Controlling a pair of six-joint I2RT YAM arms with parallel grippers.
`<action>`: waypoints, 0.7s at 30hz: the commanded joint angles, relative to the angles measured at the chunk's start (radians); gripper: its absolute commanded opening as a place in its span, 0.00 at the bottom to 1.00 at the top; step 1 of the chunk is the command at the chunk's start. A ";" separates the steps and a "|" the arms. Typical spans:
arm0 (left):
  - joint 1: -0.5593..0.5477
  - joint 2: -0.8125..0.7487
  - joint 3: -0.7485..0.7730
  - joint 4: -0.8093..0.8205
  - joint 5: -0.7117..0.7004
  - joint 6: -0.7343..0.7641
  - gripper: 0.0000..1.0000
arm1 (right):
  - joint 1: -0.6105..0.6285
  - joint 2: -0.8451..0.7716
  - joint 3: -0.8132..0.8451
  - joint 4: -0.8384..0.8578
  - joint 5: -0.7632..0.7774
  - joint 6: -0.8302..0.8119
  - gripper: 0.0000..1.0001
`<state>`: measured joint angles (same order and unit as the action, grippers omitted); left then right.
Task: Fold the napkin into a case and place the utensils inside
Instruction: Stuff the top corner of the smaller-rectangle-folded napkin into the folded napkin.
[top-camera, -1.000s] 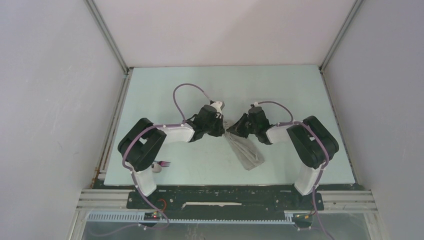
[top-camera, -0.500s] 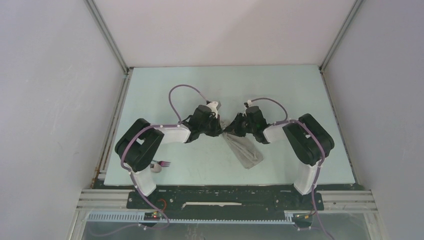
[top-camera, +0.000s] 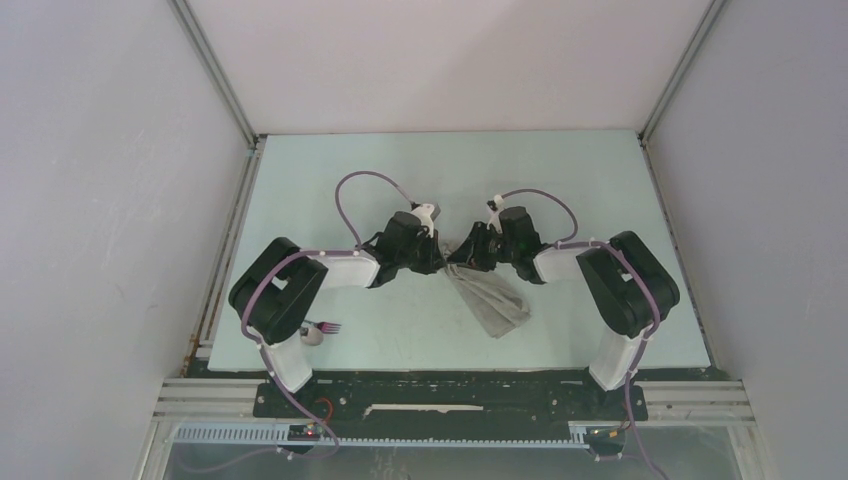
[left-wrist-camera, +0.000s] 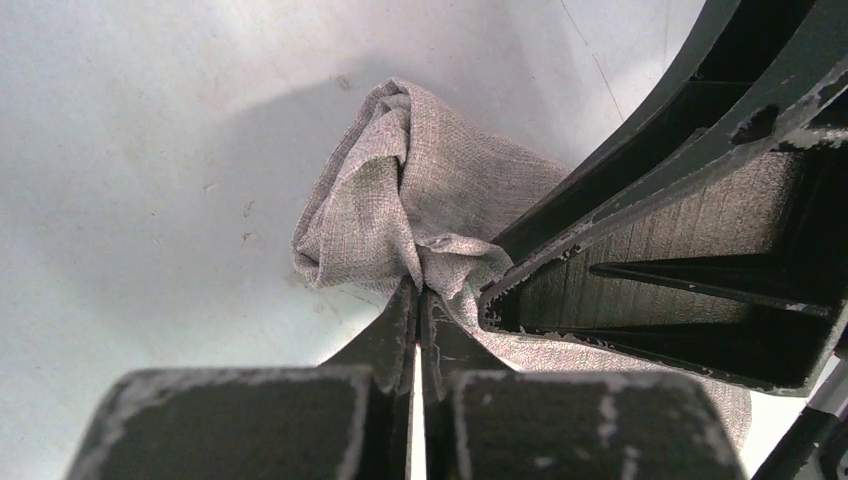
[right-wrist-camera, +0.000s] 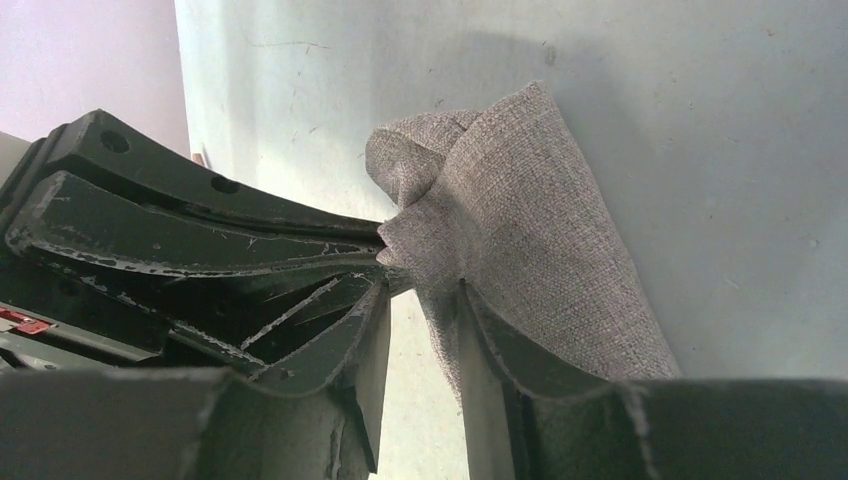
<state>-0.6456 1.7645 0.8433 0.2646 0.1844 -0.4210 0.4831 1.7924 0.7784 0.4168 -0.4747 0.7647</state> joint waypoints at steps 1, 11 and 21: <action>0.006 -0.042 -0.012 0.048 0.022 -0.018 0.00 | -0.015 -0.010 0.024 0.036 -0.035 -0.008 0.37; 0.007 -0.063 0.020 0.000 0.041 -0.001 0.00 | 0.017 0.153 0.080 0.152 -0.060 0.088 0.00; 0.029 -0.128 0.008 -0.096 -0.025 -0.067 0.00 | 0.048 0.177 0.110 0.121 -0.037 0.069 0.16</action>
<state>-0.6109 1.7222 0.8543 0.1253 0.1364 -0.4454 0.5434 1.9896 0.8738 0.5613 -0.4656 0.8394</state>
